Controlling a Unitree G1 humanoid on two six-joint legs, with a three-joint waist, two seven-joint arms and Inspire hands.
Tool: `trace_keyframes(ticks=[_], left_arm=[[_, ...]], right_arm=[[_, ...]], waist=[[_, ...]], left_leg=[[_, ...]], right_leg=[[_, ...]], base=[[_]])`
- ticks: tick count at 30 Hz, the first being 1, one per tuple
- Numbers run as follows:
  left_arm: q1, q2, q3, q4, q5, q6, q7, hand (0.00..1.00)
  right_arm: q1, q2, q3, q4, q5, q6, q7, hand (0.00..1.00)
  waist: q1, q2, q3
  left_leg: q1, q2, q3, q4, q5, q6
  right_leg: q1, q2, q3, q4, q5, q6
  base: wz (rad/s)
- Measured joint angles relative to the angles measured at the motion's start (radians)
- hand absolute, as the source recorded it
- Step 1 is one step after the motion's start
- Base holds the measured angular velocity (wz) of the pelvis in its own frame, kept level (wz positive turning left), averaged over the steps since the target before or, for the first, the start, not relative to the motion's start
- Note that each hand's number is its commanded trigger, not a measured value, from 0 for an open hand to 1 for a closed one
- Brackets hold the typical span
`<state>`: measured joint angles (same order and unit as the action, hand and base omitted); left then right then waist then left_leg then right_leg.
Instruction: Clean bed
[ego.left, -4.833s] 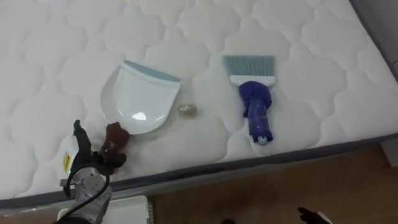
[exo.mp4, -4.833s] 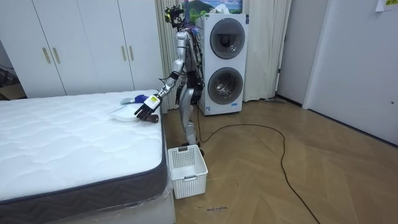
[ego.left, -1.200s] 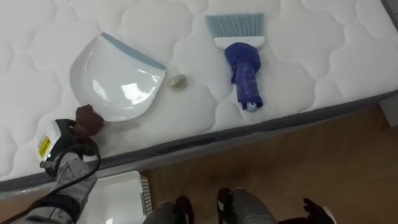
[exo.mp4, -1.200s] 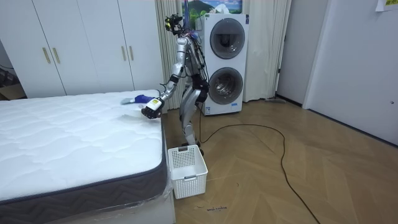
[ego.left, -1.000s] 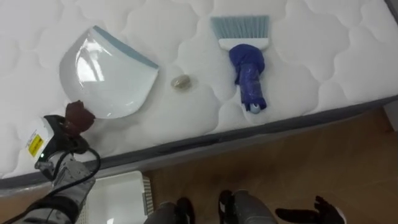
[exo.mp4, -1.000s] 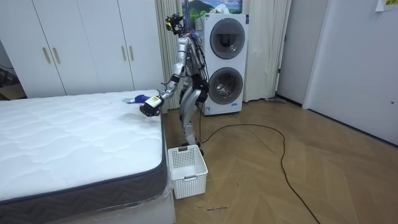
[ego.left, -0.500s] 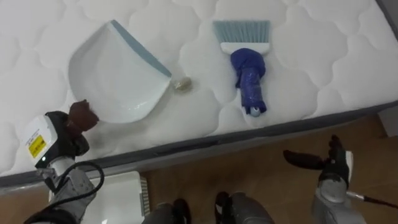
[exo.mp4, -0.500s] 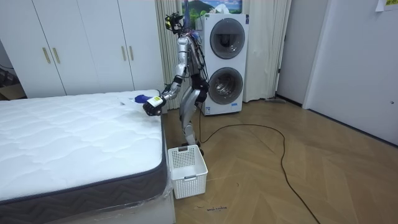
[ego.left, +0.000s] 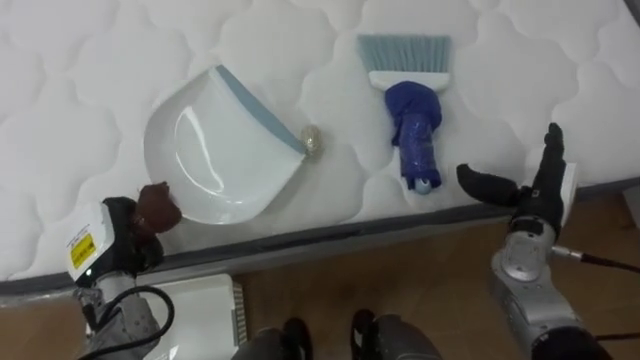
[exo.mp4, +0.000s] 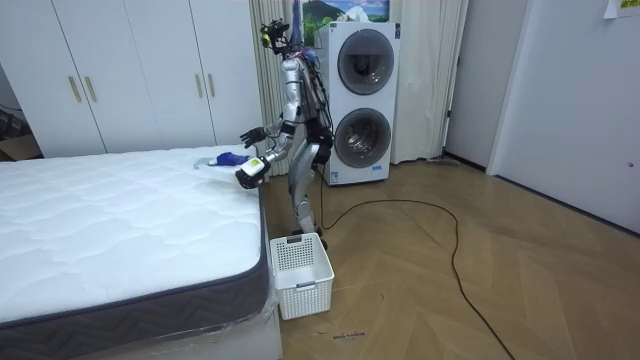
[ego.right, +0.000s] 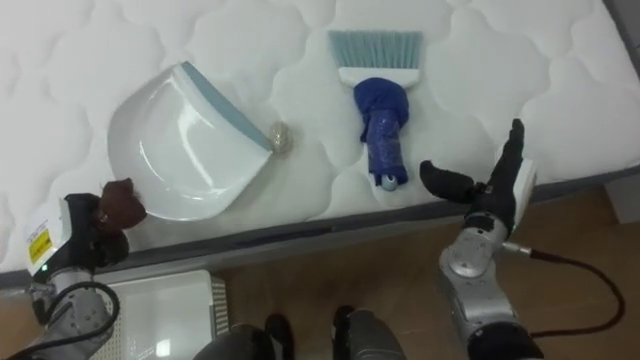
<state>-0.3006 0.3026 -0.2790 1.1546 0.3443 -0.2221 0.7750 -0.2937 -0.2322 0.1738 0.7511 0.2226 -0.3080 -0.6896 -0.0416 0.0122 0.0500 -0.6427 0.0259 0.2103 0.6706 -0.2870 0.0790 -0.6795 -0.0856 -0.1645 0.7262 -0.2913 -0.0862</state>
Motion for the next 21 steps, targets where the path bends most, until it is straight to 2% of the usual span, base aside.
trace_keyframes(ticks=[7, 12, 21], left_arm=[[-0.001, 0.001, 0.000, -0.016, 0.001, -0.002, -0.054, 1.00], [-0.001, 0.002, 0.001, -0.016, 0.010, -0.004, -0.102, 1.00], [0.003, 0.002, 0.000, -0.013, 0.021, -0.003, -0.139, 1.00]], right_arm=[[-0.012, -0.001, 0.002, -0.013, 0.000, -0.005, -0.029, 0.00], [-0.033, -0.001, 0.002, -0.012, -0.001, -0.031, -0.027, 0.00], [-0.039, -0.002, 0.003, -0.012, 0.004, -0.031, -0.004, 0.00]], waist=[[0.024, 0.004, 0.0009], [0.041, 0.011, 0.0020], [0.074, 0.015, 0.0046]], left_leg=[[0.000, 0.002, -0.002, -0.004, 0.000, 0.000], [-0.001, 0.004, -0.006, -0.005, 0.000, 0.000], [0.003, 0.004, -0.004, -0.011, 0.000, 0.000]], right_leg=[[-0.002, 0.002, -0.004, -0.003, 0.000, -0.001], [0.007, 0.003, -0.013, -0.014, 0.001, -0.001], [0.010, 0.001, -0.018, -0.019, 0.000, -0.002]], base=[[0.00], [0.02], [0.01]])
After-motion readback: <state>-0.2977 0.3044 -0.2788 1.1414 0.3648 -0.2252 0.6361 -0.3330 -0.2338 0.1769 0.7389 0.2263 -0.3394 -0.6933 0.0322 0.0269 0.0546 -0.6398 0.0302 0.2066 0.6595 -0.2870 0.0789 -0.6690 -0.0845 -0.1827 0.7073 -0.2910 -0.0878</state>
